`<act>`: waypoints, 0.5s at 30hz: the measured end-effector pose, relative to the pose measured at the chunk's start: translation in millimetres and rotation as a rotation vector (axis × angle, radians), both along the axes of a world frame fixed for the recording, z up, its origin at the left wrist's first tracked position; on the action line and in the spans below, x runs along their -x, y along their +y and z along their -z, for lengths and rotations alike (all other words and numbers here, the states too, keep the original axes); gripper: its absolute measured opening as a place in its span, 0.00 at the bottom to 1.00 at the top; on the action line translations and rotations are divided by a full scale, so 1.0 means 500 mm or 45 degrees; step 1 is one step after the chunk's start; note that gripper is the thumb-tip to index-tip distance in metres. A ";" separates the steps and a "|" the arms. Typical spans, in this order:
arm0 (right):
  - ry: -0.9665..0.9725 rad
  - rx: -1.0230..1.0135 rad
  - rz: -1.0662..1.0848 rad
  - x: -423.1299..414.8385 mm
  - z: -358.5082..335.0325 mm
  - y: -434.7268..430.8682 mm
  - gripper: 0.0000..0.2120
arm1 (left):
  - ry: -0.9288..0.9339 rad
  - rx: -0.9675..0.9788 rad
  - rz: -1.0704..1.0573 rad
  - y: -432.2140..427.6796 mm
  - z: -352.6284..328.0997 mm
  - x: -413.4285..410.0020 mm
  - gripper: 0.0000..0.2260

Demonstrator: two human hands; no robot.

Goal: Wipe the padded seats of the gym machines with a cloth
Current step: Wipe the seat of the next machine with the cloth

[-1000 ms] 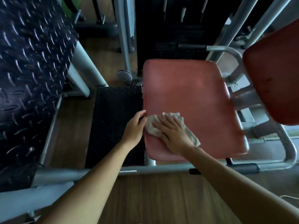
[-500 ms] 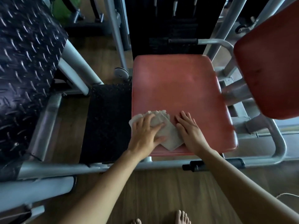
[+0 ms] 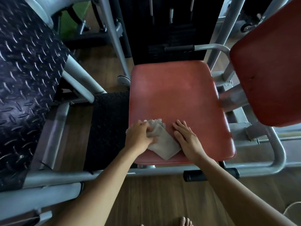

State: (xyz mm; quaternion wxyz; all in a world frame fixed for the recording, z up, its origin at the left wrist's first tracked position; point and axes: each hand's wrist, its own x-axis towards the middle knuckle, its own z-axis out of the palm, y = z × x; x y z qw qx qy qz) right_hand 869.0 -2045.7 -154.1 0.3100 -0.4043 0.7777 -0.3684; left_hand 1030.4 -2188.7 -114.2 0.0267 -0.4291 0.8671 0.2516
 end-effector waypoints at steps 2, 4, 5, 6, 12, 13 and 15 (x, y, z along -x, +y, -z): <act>0.008 0.014 -0.010 0.001 0.001 0.001 0.19 | 0.099 0.050 0.044 0.007 -0.003 -0.006 0.08; 0.010 0.024 -0.018 0.000 0.004 0.003 0.19 | 0.208 0.000 -0.031 0.016 -0.010 -0.014 0.06; 0.010 0.028 -0.021 0.000 0.005 0.003 0.19 | 0.253 -0.020 -0.077 0.016 -0.009 -0.019 0.07; 0.009 0.031 -0.023 0.000 0.007 0.003 0.19 | 0.296 -0.037 -0.109 0.015 -0.006 -0.025 0.09; -0.042 0.050 -0.021 -0.002 0.002 0.007 0.20 | 0.505 -0.310 -0.196 0.004 -0.023 -0.051 0.16; -0.062 0.049 -0.014 -0.002 0.000 0.006 0.21 | 0.569 -0.350 -0.233 0.002 -0.032 -0.050 0.17; -0.083 0.039 0.000 -0.003 -0.004 0.004 0.22 | 0.737 -0.351 -0.313 -0.009 -0.052 -0.041 0.14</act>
